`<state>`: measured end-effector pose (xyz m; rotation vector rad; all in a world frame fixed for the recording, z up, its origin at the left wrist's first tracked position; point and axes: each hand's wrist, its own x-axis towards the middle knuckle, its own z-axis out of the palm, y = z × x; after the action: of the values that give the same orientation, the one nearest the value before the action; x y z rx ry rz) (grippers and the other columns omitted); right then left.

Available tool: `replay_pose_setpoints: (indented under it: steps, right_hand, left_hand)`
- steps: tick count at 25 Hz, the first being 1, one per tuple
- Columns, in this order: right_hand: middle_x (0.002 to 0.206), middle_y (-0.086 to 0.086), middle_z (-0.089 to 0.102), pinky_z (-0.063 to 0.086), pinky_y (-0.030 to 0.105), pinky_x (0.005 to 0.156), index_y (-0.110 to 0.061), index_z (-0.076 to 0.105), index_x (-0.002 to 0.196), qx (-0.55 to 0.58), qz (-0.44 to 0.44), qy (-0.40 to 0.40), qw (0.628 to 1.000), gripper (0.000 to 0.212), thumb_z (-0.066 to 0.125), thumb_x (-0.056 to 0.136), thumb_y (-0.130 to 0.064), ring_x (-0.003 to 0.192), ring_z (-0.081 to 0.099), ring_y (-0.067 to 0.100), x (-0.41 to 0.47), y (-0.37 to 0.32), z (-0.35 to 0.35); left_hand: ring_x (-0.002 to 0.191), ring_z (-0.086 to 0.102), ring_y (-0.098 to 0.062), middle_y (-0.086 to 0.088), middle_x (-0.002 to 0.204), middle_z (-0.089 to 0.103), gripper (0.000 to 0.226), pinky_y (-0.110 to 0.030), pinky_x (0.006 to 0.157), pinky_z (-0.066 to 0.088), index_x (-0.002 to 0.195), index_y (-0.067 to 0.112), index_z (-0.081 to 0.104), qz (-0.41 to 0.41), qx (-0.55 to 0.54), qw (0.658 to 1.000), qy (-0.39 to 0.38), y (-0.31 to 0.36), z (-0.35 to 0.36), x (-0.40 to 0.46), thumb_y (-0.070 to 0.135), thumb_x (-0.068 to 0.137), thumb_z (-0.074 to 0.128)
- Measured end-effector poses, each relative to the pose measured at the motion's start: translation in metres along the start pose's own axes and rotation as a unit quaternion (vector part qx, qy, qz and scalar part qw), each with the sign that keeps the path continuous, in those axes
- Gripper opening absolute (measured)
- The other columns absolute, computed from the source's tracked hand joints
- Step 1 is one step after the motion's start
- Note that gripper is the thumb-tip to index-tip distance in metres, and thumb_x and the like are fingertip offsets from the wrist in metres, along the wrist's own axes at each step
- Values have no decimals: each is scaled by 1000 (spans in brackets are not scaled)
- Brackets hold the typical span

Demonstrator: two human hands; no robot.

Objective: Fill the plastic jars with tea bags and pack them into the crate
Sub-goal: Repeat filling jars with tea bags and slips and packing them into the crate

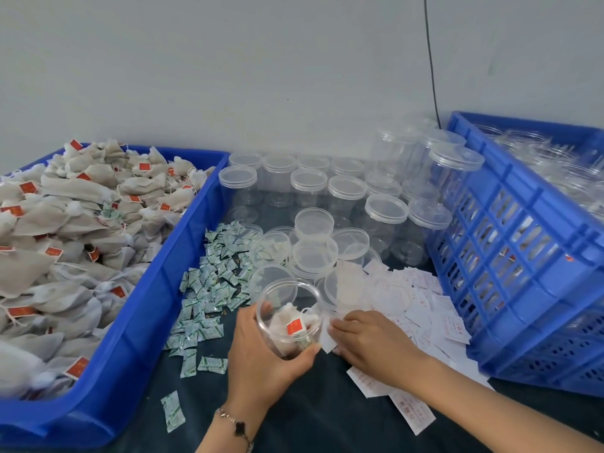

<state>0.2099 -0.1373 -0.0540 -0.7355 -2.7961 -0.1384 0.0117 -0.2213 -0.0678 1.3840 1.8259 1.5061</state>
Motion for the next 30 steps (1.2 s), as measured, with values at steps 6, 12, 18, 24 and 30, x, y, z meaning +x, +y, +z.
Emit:
replay_pose_setpoints:
  steps: [6,12,18,24,30]
  right_hand:
    - [105,-4,71,56,26,67,-17,74,92,-5,7,36,999,42,85,61,-43,91,68,16,-3,0,6]
    - [90,-2,74,57,25,66,-15,76,92,-23,-63,55,996,33,86,65,-30,87,70,16,2,-6,10]
    - [74,2,68,52,27,51,-9,72,89,-16,-11,64,998,29,83,62,-6,69,66,17,11,-15,-5]
    - [75,-5,72,54,17,58,-27,62,90,492,366,279,739,20,66,83,-9,75,70,5,47,-30,-78]
    - [71,-7,72,51,17,62,-21,64,80,459,309,83,828,7,69,84,-20,69,66,-2,69,-62,-79]
  left_hand:
    - [107,51,11,22,113,49,85,-15,82,43,107,49,35,-17,-12,1000,1,-7,-11,-3,61,36,80]
    - [106,53,9,23,112,50,87,-15,81,44,108,58,33,-7,-3,1000,14,-11,-7,-3,62,37,82]
    - [101,55,9,24,111,51,85,-21,80,49,105,59,32,-8,4,1000,20,-13,-7,-3,64,36,81]
    - [99,59,1,22,109,52,86,-32,78,55,107,50,34,-6,19,999,31,-13,-6,-4,66,38,83]
    - [97,60,-3,17,110,53,88,-34,73,55,107,61,28,-8,30,999,21,-13,-7,-5,69,38,81]
